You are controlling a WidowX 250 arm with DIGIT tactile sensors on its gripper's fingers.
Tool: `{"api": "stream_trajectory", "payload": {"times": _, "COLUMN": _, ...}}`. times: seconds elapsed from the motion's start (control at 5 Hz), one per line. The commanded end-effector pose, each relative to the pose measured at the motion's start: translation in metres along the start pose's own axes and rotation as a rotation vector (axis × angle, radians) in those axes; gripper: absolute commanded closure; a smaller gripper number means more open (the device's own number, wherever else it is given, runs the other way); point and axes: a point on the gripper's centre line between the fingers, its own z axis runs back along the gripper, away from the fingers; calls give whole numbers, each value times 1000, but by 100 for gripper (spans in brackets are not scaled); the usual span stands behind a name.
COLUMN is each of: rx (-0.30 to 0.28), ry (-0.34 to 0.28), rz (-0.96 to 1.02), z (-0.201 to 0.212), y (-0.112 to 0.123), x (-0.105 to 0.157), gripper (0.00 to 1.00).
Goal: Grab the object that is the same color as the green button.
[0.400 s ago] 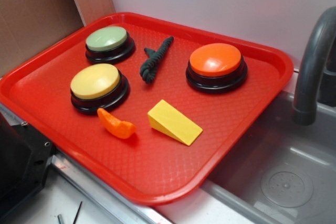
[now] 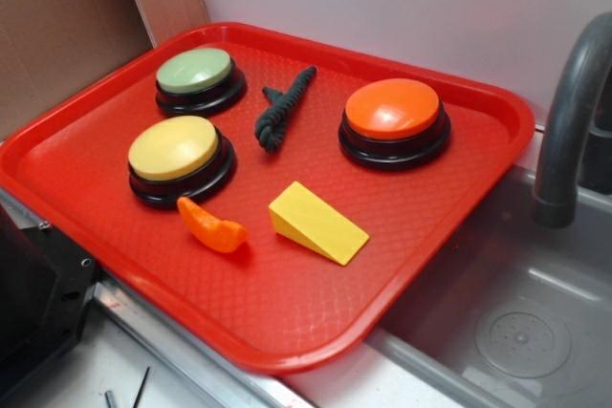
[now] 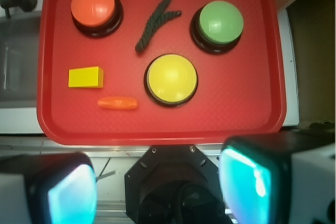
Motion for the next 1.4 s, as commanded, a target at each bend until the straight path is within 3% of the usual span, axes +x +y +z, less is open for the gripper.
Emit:
{"api": "stream_trajectory", "payload": {"times": 0.0, "rx": 31, "ry": 78, "rz": 356, "z": -54, "y": -6, "x": 76, "gripper": 0}}
{"api": "stream_trajectory", "payload": {"times": 0.4, "rx": -23, "ry": 0, "rz": 172, "z": -125, "y": 0, "x": 100, "gripper": 0}}
{"api": "stream_trajectory", "payload": {"times": 0.6, "rx": -14, "ry": -9, "rz": 106, "z": -142, "y": -2, "x": 110, "gripper": 0}}
{"api": "stream_trajectory", "payload": {"times": 0.8, "rx": -6, "ry": -4, "rz": 99, "z": -155, "y": -2, "x": 122, "gripper": 0}}
{"api": "stream_trajectory", "payload": {"times": 1.2, "rx": -36, "ry": -108, "rz": 85, "z": -150, "y": 5, "x": 116, "gripper": 0}}
